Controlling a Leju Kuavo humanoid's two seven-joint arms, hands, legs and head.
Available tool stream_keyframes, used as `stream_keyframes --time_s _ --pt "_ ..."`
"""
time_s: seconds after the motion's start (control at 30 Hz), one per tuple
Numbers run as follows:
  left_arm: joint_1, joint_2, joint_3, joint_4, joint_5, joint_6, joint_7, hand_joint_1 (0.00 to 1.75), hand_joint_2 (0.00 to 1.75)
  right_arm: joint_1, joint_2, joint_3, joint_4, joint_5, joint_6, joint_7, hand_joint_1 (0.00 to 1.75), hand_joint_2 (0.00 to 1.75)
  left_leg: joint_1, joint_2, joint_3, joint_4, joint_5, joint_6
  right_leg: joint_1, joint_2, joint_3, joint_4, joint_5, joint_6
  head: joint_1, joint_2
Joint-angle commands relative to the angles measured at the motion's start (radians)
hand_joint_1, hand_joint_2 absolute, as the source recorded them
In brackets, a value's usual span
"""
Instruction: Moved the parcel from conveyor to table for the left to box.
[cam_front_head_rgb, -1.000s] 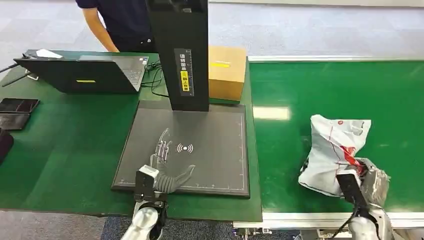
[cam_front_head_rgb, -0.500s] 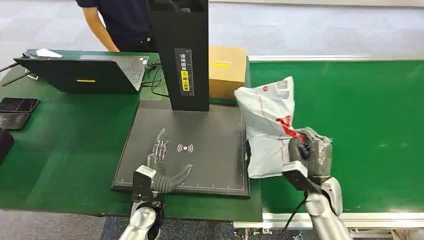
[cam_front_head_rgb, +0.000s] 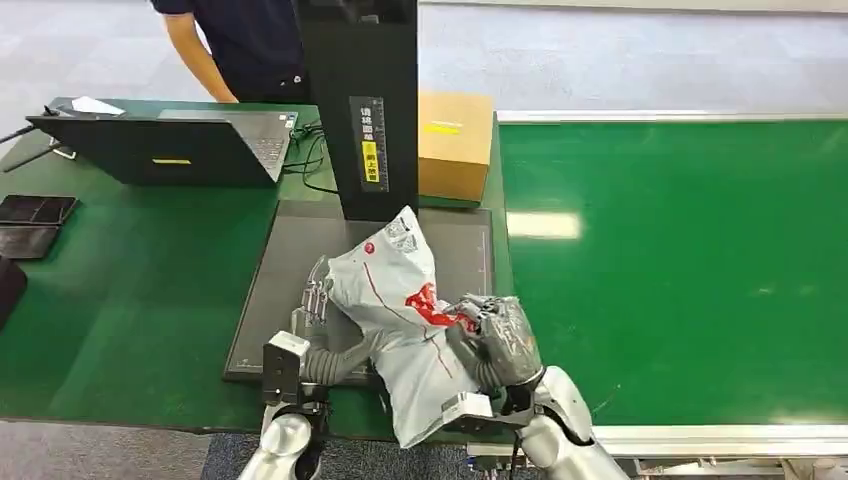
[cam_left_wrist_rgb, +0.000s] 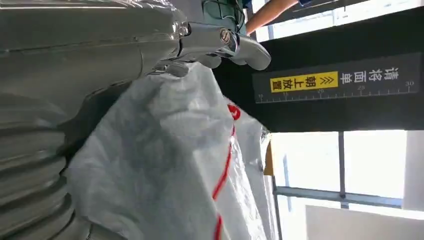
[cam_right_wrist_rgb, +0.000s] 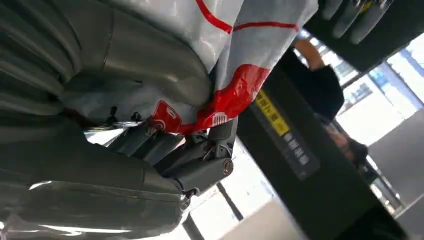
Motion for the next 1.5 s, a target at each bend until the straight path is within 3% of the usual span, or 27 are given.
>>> stream_keyframes --time_s 0.03,0.07,0.1,0.13,0.17,0.2,0.23,0.7,0.8,0.9,0.97,1.07,1.27,1.5 --pt "-0.007 -0.021 -0.028 0.022 0.016 0.018 0.012 0.00 1.75 -0.129 -0.012 0.144 0.311 0.144 -0.019 0.098 1.31 1.75 0.001 0.004 0.002 -0.004 0.002 0.000 0.002 0.003 0.002 -0.005 0.004 -0.004 0.000 0.000" --pt "-0.007 -0.017 -0.033 0.024 0.019 0.021 0.012 0.00 1.75 -0.148 -0.004 0.153 0.374 0.215 -0.040 0.153 1.31 1.75 0.001 0.002 0.002 -0.002 0.001 0.000 0.001 0.002 0.002 -0.002 0.001 -0.002 0.000 0.000" --pt "-0.006 -0.017 -0.032 0.025 0.021 0.026 0.012 0.00 1.75 -0.158 -0.001 0.155 0.405 0.252 -0.045 0.186 0.70 1.75 0.001 0.003 0.002 -0.002 0.001 0.000 0.001 0.002 0.002 -0.003 0.002 -0.002 0.000 0.000" --pt "-0.004 -0.012 -0.040 0.028 0.028 0.030 0.011 0.00 1.75 -0.173 0.018 0.151 0.470 0.319 -0.044 0.254 0.21 1.75 0.001 0.003 0.003 -0.003 0.001 0.000 0.001 0.003 0.002 -0.004 0.002 -0.003 0.000 0.000" --pt "-0.004 -0.009 -0.043 0.032 0.031 0.032 0.010 0.00 1.75 -0.179 0.025 0.152 0.496 0.352 -0.041 0.287 0.21 1.75 0.000 0.002 0.003 -0.002 0.000 0.000 0.001 0.002 0.002 -0.002 0.001 -0.002 0.000 0.000" --pt "-0.004 -0.008 -0.046 0.035 0.036 0.035 0.009 0.00 1.75 -0.184 0.027 0.159 0.520 0.417 -0.065 0.345 0.00 1.75 0.001 0.002 0.003 -0.002 0.001 0.000 0.001 0.002 0.003 -0.003 0.001 -0.002 0.000 0.000" --pt "-0.004 -0.007 -0.050 0.038 0.038 0.034 0.009 0.00 1.75 -0.181 0.030 0.156 0.527 0.464 -0.101 0.381 0.00 1.75 0.001 0.003 0.003 -0.003 0.001 -0.001 0.001 0.002 0.003 -0.003 0.002 -0.003 0.000 0.000" --pt "-0.005 -0.008 -0.052 0.042 0.040 0.035 0.009 0.00 1.75 -0.163 0.035 0.140 0.508 0.468 -0.117 0.388 0.00 1.75 0.001 -0.001 0.008 -0.003 0.003 -0.001 0.001 -0.001 0.007 -0.003 0.003 -0.003 0.000 0.000" --pt "-0.007 -0.011 -0.061 0.071 0.051 0.041 0.008 0.00 1.75 -0.049 0.037 0.051 0.355 0.355 -0.143 0.266 0.00 1.75 0.001 -0.003 0.010 -0.003 0.004 -0.002 0.001 -0.003 0.010 -0.003 0.002 -0.004 0.000 0.000" --pt "-0.023 -0.011 -0.074 0.117 0.066 0.051 -0.005 0.00 1.75 0.104 0.024 -0.016 0.087 0.098 -0.198 0.063 0.00 1.75 0.001 -0.007 0.011 -0.003 0.004 -0.002 0.002 -0.007 0.011 -0.004 0.002 -0.004 0.000 0.000" --pt "-0.043 -0.006 -0.094 0.138 0.073 0.058 -0.005 0.00 1.75 0.198 0.049 -0.070 -0.042 -0.018 -0.198 -0.083 0.00 1.75 0.001 -0.007 0.009 -0.003 0.003 -0.002 0.001 -0.007 0.010 -0.003 0.001 -0.004 0.000 0.000" --pt "-0.061 0.002 -0.123 0.138 0.048 0.067 -0.005 0.00 1.75 0.294 0.098 -0.119 -0.185 -0.158 -0.198 -0.194 0.00 1.75 0.000 -0.003 0.005 -0.001 0.002 -0.002 0.001 -0.004 0.004 0.000 0.000 -0.004 0.000 0.000" --pt "-0.096 0.006 -0.165 0.184 -0.065 0.034 0.012 0.00 1.75 0.384 0.147 -0.192 -0.317 -0.150 -0.198 -0.215 0.00 1.75 0.001 -0.005 -0.001 -0.001 0.002 -0.002 0.002 -0.005 -0.001 -0.001 0.000 -0.005 0.000 0.000" --pt "-0.256 -0.029 -0.161 0.493 -0.279 0.071 0.117 0.00 1.75 0.387 0.135 -0.215 -0.329 -0.201 -0.198 -0.215 0.00 1.75 0.001 -0.005 -0.002 -0.001 0.003 -0.002 0.001 -0.005 -0.001 -0.002 0.002 -0.004 0.000 0.000"
